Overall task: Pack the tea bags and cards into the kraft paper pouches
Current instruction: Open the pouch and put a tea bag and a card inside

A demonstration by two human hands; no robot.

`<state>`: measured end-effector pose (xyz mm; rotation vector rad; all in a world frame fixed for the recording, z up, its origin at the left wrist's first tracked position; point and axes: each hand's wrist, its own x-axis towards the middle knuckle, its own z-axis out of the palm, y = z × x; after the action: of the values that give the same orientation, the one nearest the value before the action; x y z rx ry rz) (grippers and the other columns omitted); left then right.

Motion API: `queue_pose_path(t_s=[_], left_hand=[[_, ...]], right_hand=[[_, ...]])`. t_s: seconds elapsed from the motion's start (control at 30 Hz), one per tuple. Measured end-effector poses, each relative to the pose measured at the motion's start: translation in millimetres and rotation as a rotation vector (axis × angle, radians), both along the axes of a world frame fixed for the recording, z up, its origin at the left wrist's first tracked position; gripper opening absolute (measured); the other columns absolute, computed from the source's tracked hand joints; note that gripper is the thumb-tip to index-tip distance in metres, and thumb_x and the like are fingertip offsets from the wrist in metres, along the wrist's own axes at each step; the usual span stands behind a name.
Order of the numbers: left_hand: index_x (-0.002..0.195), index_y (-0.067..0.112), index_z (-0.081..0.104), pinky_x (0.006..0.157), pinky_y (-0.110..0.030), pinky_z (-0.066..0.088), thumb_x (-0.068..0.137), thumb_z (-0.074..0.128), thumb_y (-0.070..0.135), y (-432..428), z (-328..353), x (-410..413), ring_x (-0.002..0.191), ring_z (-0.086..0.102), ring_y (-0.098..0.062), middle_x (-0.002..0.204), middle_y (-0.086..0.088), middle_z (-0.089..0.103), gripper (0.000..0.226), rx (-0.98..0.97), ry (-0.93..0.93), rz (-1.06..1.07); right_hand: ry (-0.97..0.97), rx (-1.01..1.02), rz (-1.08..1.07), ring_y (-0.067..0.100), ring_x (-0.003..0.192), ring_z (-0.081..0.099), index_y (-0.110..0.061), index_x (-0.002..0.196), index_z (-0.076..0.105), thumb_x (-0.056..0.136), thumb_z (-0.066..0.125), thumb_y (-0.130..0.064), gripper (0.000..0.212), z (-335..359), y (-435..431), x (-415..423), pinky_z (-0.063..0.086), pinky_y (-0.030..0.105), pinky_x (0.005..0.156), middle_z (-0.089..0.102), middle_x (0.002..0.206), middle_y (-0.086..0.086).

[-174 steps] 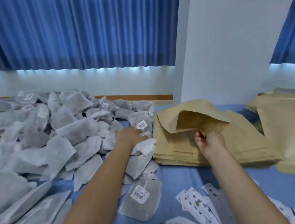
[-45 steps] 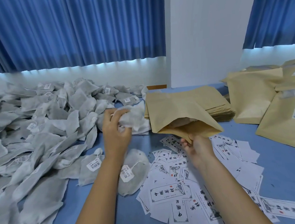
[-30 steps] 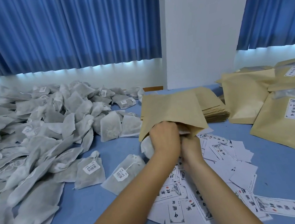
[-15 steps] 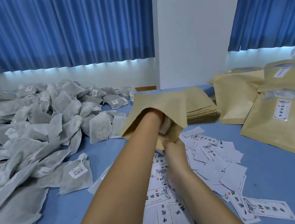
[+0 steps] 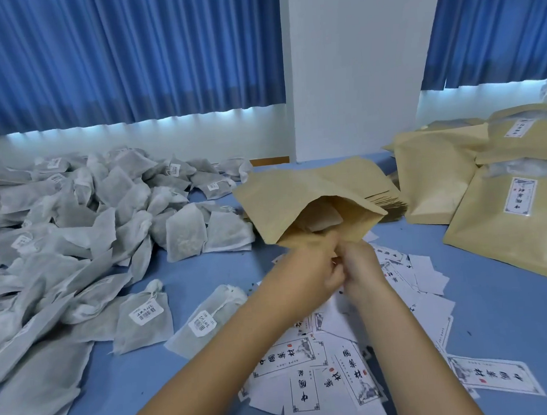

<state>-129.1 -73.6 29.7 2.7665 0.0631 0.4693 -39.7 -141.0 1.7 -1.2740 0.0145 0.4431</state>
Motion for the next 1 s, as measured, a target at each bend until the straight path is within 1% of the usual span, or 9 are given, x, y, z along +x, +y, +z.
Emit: queue_pose_path(t_s=[0.07,0.13,0.23,0.43,0.53,0.67,0.77,0.9,1.0], left_hand=[[0.093,0.015,0.056,0.069,-0.031,0.043,0.09,0.058,0.028,12,-16,-13,0.087,0.054,-0.022,0.094,-0.005,0.056,0.013,-0.023,0.307,0.017],[0.117,0.017,0.056,0.083,-0.031,0.042,0.084,0.068,0.033,26,-29,-16,0.108,0.049,-0.021,0.118,-0.004,0.05,0.038,0.058,0.51,0.074],[0.129,0.019,0.053,0.092,-0.03,0.041,0.078,0.076,0.027,36,-38,-11,0.117,0.045,-0.022,0.127,-0.005,0.047,0.056,0.013,0.495,0.088],[0.108,0.012,0.06,0.064,-0.021,0.036,0.075,0.079,0.019,42,-33,-1,0.089,0.052,-0.015,0.107,-0.006,0.06,0.04,-0.123,0.536,0.093],[0.081,0.013,0.066,0.05,-0.021,0.033,0.08,0.075,0.024,45,-22,2,0.059,0.047,-0.01,0.069,-0.001,0.055,0.014,-0.216,0.457,0.092],[0.046,0.021,0.044,0.043,-0.02,0.02,0.086,0.069,0.031,52,-5,-1,0.04,0.025,-0.006,0.041,0.011,0.028,0.048,-0.411,0.321,0.092],[0.067,0.015,0.064,0.05,-0.013,0.041,0.095,0.057,0.025,46,5,-8,0.05,0.052,-0.005,0.057,0.007,0.063,0.03,-0.643,0.264,0.022],[0.096,0.004,0.062,0.052,-0.02,0.051,0.102,0.039,0.012,20,14,-6,0.057,0.06,-0.016,0.081,-0.015,0.07,0.025,-1.422,0.233,-0.095],[0.108,0.005,0.049,0.065,-0.033,0.057,0.101,0.03,0.006,4,12,23,0.06,0.062,-0.021,0.08,-0.014,0.065,0.02,-1.229,-0.004,0.243]], right_hand=[[0.078,0.061,0.022,0.024,0.072,0.058,-0.009,0.076,0.051,0.092,0.045,0.006,0.023,-4,2,5,0.036,0.02,0.044,0.061,0.079,0.012],[0.11,0.07,0.019,0.028,0.088,0.059,-0.008,0.086,0.05,0.094,0.044,0.005,0.016,-5,5,8,0.036,0.021,0.046,0.06,0.097,0.018],[0.077,0.048,0.014,0.025,0.075,0.055,-0.006,0.084,0.051,0.094,0.045,0.006,0.016,-6,6,7,0.037,0.021,0.047,0.057,0.098,0.02],[0.022,0.01,-0.004,0.019,0.069,0.051,-0.002,0.101,0.056,0.092,0.048,0.005,0.013,-7,7,4,0.04,0.019,0.045,0.057,0.094,0.015],[-0.059,-0.052,-0.012,0.016,0.063,0.05,-0.01,0.08,0.056,0.091,0.049,0.004,0.02,-7,5,5,0.039,0.014,0.038,0.056,0.08,0.01],[-0.127,-0.123,-0.009,0.021,0.076,0.053,-0.011,0.076,0.056,0.09,0.051,0.004,0.021,-7,4,6,0.04,0.024,0.057,0.058,0.084,0.01],[-0.098,-0.132,-0.014,0.022,0.074,0.05,-0.007,0.078,0.054,0.09,0.05,0.005,0.017,-8,-1,13,0.036,0.025,0.053,0.054,0.077,0.014],[-0.301,-0.165,-0.077,0.02,0.047,0.059,-0.001,0.063,0.046,0.097,0.034,0.007,0.036,-3,18,-9,0.043,0.015,0.038,0.056,0.05,0.009],[-0.313,-0.141,0.035,0.0,0.03,0.046,-0.008,0.063,0.048,0.097,0.038,0.004,0.037,1,9,-16,0.038,0.011,0.034,0.052,0.043,0.001]])
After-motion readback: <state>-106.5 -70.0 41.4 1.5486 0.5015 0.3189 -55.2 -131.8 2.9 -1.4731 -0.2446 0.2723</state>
